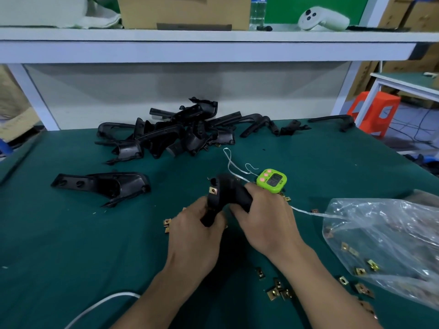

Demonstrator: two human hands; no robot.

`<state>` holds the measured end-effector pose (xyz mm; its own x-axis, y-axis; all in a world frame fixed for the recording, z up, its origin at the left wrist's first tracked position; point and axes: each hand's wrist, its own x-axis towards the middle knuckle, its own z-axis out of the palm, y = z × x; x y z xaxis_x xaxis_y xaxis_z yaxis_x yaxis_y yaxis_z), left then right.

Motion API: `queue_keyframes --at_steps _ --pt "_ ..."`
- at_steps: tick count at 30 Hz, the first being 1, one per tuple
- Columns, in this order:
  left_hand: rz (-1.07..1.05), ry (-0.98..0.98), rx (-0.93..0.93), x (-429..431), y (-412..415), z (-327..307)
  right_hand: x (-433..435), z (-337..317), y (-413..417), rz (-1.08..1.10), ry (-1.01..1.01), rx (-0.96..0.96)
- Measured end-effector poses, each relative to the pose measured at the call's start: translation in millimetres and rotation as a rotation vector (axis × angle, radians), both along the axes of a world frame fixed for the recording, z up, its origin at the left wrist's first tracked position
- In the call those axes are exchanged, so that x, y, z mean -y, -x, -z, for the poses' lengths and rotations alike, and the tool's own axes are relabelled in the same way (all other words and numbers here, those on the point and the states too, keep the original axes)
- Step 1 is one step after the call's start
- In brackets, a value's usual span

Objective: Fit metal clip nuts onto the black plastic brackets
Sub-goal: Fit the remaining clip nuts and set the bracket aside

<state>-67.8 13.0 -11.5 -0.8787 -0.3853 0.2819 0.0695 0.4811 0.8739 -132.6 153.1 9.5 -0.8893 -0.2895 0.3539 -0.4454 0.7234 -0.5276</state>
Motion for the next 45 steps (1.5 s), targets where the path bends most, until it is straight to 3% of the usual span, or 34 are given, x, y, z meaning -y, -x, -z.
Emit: queue_keyframes --at_steps 7,14,22,25,29,33,41,45 --pt "-0.078 0.094 -0.091 5.4 -0.1 2.0 6.4 -0.5 -6.7 -0.002 -0.055 -0.016" --pt "-0.05 0.211 -0.118 8.5 -0.3 1.5 2.6 0.7 -3.0 -0.056 0.07 0.073" --pt "-0.015 0.056 0.005 7.7 6.1 3.6 4.4 4.0 0.6 0.043 0.035 0.077" --pt "-0.048 0.107 0.006 7.4 7.8 7.6 -3.0 3.7 10.7 0.069 0.142 0.191" --pt "-0.071 0.151 0.019 8.0 6.6 5.9 -7.2 3.5 15.5 -0.078 0.152 0.441" --pt "-0.061 0.252 -0.022 7.7 4.3 3.5 -10.1 0.9 14.0 -0.164 0.299 0.585" --pt "0.018 0.123 -0.11 7.3 0.8 0.9 -7.8 -1.2 11.8 -0.197 0.169 0.327" --pt "0.032 0.129 -0.118 5.1 1.3 1.3 -16.4 -10.0 10.6 -0.251 0.196 0.605"
